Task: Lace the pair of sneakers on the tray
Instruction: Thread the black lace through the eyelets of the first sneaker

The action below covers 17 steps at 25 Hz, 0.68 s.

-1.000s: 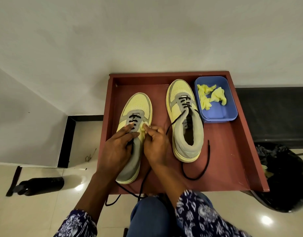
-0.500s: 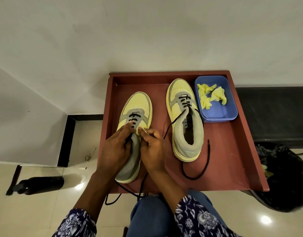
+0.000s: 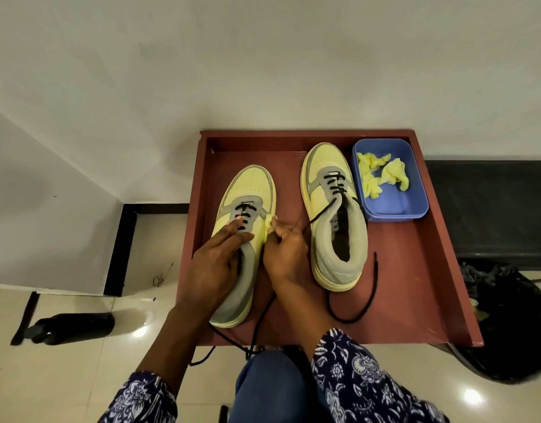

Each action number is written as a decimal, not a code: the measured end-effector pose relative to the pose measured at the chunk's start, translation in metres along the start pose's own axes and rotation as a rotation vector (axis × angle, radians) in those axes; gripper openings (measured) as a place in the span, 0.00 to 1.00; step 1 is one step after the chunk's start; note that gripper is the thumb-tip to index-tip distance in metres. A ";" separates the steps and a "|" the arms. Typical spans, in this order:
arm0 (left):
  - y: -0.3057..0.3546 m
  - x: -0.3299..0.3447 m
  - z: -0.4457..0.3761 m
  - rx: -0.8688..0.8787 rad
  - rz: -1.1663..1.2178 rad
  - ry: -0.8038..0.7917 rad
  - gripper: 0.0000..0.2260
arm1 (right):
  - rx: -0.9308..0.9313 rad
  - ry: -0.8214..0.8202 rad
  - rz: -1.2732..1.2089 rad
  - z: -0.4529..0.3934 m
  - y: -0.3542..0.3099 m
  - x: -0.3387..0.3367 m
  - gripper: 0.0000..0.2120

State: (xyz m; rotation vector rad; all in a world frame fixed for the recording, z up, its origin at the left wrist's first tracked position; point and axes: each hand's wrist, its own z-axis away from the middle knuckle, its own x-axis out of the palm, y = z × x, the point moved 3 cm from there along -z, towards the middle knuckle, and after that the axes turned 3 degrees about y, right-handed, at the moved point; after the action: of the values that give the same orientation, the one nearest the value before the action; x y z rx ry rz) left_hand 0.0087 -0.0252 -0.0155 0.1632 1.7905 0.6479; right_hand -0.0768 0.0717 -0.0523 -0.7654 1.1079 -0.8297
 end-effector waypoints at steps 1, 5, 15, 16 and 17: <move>0.000 0.000 0.000 0.000 -0.003 0.000 0.16 | 0.056 -0.012 -0.004 0.006 0.004 0.000 0.15; -0.001 0.001 -0.001 0.009 -0.002 0.007 0.14 | 0.200 0.016 -0.045 -0.002 0.001 0.005 0.13; -0.004 0.007 -0.002 0.033 0.035 0.018 0.15 | -0.147 -0.108 0.306 -0.105 -0.066 0.025 0.17; -0.005 0.008 -0.002 0.038 0.029 0.022 0.15 | -0.182 -0.144 0.307 -0.110 -0.069 0.028 0.18; -0.005 0.008 -0.001 0.041 0.028 0.025 0.15 | -0.207 -0.170 0.293 -0.113 -0.070 0.029 0.18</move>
State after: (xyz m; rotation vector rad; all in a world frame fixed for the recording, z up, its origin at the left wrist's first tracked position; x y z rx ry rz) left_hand 0.0060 -0.0266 -0.0245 0.2089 1.8290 0.6361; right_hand -0.1913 0.0000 -0.0354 -0.8053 1.1301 -0.4003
